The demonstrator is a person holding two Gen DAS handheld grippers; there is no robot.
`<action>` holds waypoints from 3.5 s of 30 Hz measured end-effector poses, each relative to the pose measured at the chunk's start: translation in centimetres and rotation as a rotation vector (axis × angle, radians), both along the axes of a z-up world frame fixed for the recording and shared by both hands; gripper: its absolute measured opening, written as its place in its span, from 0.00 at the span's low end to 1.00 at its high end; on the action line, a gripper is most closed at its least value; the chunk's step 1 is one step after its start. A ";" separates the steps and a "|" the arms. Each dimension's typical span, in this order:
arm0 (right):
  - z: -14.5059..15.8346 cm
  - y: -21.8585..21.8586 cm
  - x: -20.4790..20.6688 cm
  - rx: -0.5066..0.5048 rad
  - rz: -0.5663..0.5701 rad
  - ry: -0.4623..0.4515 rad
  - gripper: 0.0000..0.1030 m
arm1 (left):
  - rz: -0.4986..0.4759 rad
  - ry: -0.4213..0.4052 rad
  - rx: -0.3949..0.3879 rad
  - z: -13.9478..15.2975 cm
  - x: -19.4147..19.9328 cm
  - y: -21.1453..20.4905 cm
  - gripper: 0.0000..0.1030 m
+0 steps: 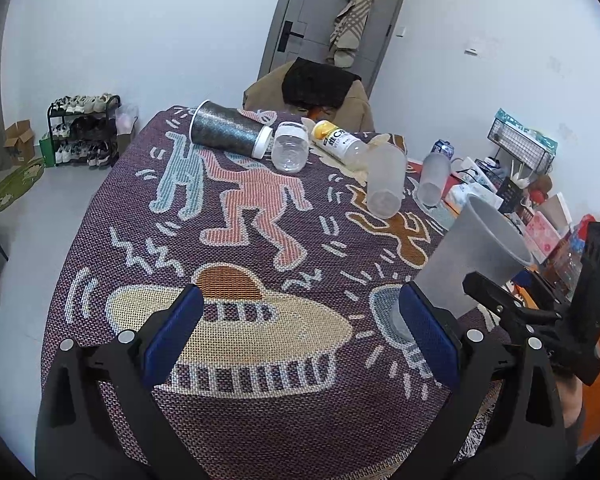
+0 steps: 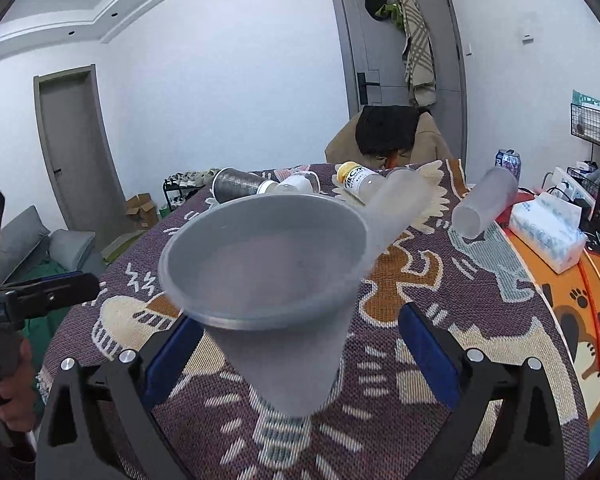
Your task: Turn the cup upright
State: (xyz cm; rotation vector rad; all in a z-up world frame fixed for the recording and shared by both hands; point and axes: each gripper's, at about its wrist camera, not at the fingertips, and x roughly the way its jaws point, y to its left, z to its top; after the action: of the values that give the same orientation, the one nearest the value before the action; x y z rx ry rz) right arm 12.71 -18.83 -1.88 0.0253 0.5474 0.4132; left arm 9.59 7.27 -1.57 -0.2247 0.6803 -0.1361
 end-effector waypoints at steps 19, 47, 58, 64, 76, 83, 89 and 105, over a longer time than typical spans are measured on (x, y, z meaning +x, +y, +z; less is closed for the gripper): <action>-0.2 -4.4 -5.3 0.046 -0.040 0.026 0.93 | -0.066 -0.063 0.072 1.6 -2.5 -4.4 0.94; 2.3 -8.2 -10.7 0.068 -0.064 -0.013 0.93 | -0.057 -0.202 0.139 4.9 -8.5 -8.5 0.94; 2.2 -8.0 -10.7 0.065 -0.067 -0.014 0.93 | -0.054 -0.196 0.140 4.9 -8.7 -8.3 0.94; 2.1 -8.1 -10.7 0.066 -0.070 -0.011 0.93 | -0.048 -0.198 0.147 4.8 -8.6 -8.3 0.94; 2.0 -8.3 -10.6 0.066 -0.078 -0.012 0.93 | -0.035 -0.202 0.162 4.8 -8.5 -8.6 0.94; 2.1 -8.3 -10.6 0.067 -0.081 -0.014 0.93 | -0.034 -0.206 0.165 4.8 -8.5 -8.5 0.94; 2.1 -8.3 -10.6 0.067 -0.079 -0.013 0.93 | -0.030 -0.207 0.166 4.8 -8.6 -8.4 0.94; 2.2 -8.4 -10.6 0.076 -0.082 -0.014 0.93 | -0.028 -0.208 0.168 4.7 -8.6 -8.3 0.94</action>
State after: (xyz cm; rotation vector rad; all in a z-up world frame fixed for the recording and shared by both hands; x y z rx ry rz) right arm 2.07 -27.26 0.30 0.1172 0.5145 0.3535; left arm 0.96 -1.02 3.12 -0.0389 0.4844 -0.1266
